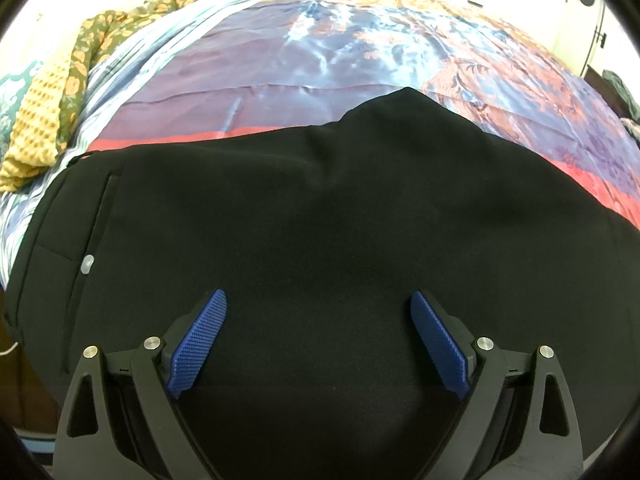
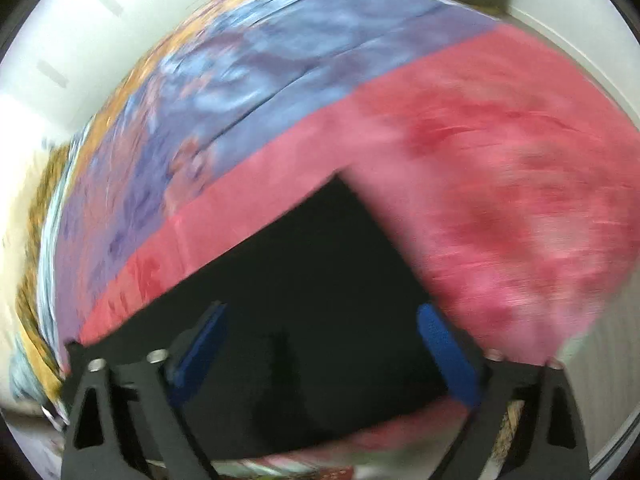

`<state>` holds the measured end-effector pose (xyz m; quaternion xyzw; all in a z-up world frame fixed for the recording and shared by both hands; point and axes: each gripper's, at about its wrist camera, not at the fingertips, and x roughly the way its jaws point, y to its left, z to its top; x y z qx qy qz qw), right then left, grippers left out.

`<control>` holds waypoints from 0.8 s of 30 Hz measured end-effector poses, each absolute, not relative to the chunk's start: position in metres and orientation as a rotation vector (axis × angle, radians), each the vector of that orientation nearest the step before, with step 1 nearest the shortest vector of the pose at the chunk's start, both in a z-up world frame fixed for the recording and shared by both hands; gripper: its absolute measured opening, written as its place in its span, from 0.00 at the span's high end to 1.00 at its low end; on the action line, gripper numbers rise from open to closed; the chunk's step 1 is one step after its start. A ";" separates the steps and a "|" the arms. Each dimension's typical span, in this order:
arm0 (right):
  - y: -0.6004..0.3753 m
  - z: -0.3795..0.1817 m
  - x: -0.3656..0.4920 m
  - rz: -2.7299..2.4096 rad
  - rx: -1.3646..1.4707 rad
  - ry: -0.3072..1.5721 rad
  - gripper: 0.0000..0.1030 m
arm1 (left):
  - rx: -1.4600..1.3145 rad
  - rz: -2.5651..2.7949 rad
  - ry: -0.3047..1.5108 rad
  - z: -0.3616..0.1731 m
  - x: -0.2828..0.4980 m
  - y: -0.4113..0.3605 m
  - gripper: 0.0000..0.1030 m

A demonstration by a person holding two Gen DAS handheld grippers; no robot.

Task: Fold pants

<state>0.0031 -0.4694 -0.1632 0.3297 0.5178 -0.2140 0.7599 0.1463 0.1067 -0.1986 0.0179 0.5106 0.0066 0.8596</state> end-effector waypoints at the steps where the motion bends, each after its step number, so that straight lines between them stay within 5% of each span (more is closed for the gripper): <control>1: -0.481 -0.157 -0.008 -0.507 0.727 1.113 0.13 | 0.039 0.014 1.073 -0.199 0.146 0.106 0.08; 10: -0.482 -0.186 -0.060 -0.267 1.309 0.917 0.13 | 0.034 0.025 1.080 -0.199 0.148 0.105 0.07; 24: -0.471 -0.201 -0.027 -0.239 1.264 0.860 0.17 | 0.031 0.026 1.067 -0.201 0.147 0.105 0.06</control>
